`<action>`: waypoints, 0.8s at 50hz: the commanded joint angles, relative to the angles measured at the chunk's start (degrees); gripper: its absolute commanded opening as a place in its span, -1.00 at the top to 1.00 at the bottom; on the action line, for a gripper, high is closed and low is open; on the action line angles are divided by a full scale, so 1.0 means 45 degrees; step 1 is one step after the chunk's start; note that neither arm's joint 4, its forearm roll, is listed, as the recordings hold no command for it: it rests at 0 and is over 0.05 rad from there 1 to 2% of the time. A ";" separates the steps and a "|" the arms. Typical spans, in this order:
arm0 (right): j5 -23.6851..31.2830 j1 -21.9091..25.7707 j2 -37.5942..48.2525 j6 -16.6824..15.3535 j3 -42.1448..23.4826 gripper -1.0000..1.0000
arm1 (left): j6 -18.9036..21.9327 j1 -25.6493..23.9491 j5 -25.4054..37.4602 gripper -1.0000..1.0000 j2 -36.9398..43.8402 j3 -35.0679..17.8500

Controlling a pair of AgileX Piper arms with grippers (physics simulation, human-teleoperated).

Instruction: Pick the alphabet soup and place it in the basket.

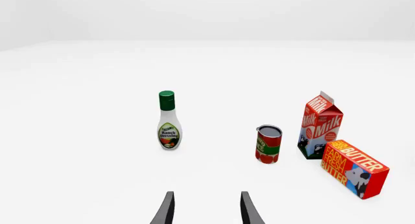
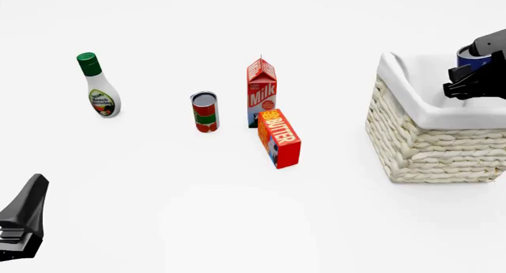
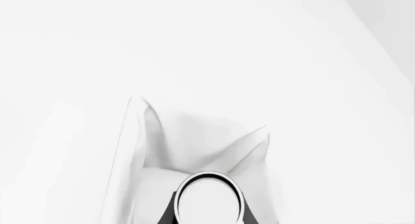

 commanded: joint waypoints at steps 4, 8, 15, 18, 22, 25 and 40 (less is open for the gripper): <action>-0.0036 -0.0107 0.0009 0.0235 -0.0223 1.00 | 0.0000 0.0000 0.0000 -1.00 0.0000 0.0000; -0.0048 -0.0084 0.0011 0.0237 -0.0215 1.00 | 0.0000 0.0000 0.0000 -1.00 0.0000 0.0000; -0.0060 -0.0085 0.0010 0.0231 -0.0229 -1.00 | 0.0000 0.0000 0.0000 -1.00 0.0000 0.0000; -0.0054 -0.0102 0.0032 0.0242 -0.0268 -1.00 | 0.0000 0.0000 0.0000 -1.00 0.0000 0.0000; 0.0015 -0.0091 0.0011 0.0271 -0.0351 -1.00 | 0.0000 0.0000 0.0000 -1.00 0.0000 0.0000; 0.0026 -0.0079 0.0001 0.0269 -0.0352 -1.00 | 0.0000 0.0000 0.0000 -1.00 0.0000 0.0000; 0.0129 -0.0008 -0.0199 0.0335 -0.0397 -1.00 | 0.0000 0.0000 0.0000 -1.00 0.0000 0.0000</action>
